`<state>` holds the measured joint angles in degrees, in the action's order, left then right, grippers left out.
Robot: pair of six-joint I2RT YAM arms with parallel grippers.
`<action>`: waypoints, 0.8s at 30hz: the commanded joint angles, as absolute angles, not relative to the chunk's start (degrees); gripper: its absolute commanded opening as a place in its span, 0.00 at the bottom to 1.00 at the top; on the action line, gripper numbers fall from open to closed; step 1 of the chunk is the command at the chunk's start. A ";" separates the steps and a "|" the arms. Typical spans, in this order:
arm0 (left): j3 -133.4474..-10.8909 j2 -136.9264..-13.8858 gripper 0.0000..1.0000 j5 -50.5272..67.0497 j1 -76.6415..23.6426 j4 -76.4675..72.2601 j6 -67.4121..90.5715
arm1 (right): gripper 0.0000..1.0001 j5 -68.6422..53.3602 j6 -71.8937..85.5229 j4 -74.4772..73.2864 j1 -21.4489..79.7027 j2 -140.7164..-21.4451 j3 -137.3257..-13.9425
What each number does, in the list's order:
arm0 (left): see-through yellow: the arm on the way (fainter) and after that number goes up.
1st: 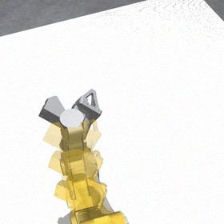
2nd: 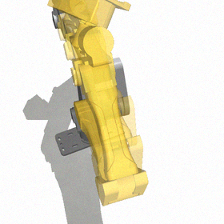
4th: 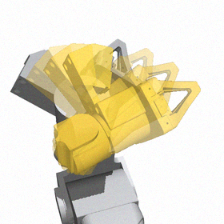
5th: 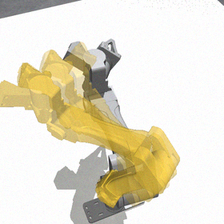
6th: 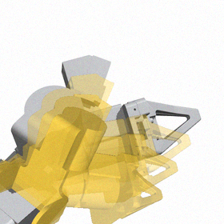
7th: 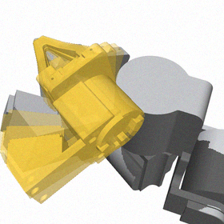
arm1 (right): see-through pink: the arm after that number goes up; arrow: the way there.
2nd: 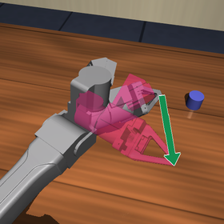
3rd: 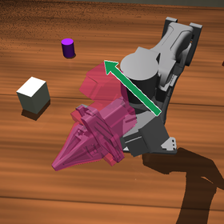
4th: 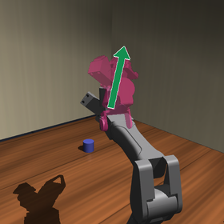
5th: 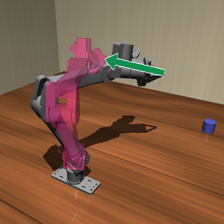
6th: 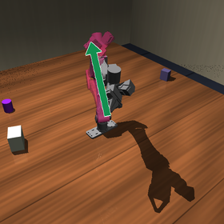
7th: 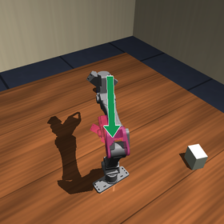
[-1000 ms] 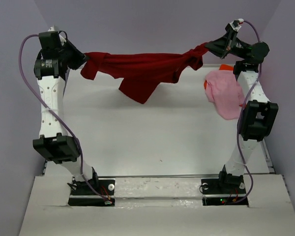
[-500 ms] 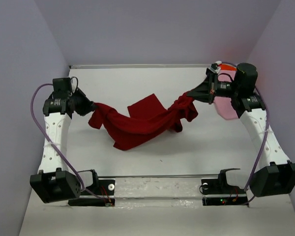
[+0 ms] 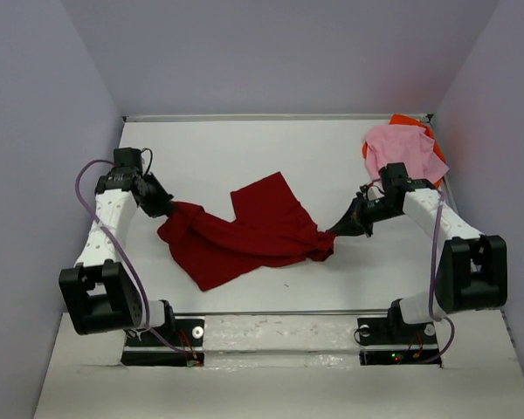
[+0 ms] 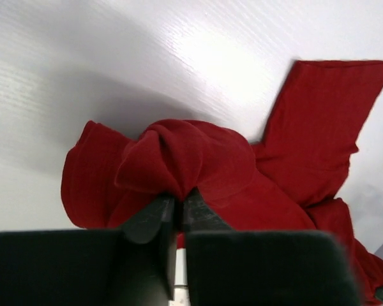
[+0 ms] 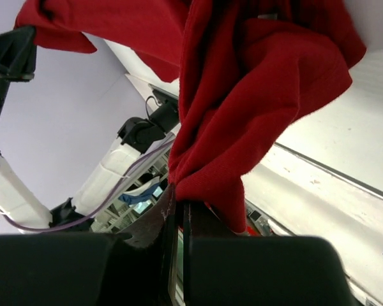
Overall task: Fold and stack the t-shirts
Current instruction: Flatten out the tshirt
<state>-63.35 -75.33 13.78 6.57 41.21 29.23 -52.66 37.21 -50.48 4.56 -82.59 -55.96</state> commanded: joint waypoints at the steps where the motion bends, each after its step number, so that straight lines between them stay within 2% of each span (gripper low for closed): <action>1: -65.39 -79.36 0.28 15.29 6.15 36.22 25.23 | 0.00 -50.80 33.57 -49.31 4.57 -86.39 -60.20; 2: -66.70 -79.80 0.88 14.68 6.07 36.04 24.27 | 0.00 -51.06 33.66 -48.70 4.57 -87.18 -60.99; 3: -67.49 -80.07 0.99 13.89 6.06 36.21 24.08 | 0.00 -51.15 33.75 -48.26 4.57 -88.06 -61.61; 6: -70.48 -78.58 0.99 12.22 5.98 37.44 23.56 | 0.00 -50.89 33.84 -46.85 4.57 -91.14 -62.84; 9: -71.80 -72.19 0.99 15.99 5.54 38.58 24.08 | 0.00 -50.27 33.75 -45.79 4.57 -94.03 -64.16; 11: -72.07 -70.50 0.99 15.82 1.52 42.26 25.04 | 0.00 -50.36 33.75 -44.83 4.57 -96.32 -64.95; 14: -68.39 -64.27 0.99 12.84 -7.72 45.87 30.22 | 0.00 -50.27 33.93 -43.77 4.57 -98.78 -66.44; 17: -61.20 -59.34 0.99 9.67 -10.02 50.53 33.75 | 0.00 -50.27 33.75 -43.51 4.57 -100.71 -68.20; 24: -54.59 -53.00 0.99 5.72 -14.59 56.77 36.65 | 0.00 -50.80 33.49 -43.33 4.57 -103.53 -70.83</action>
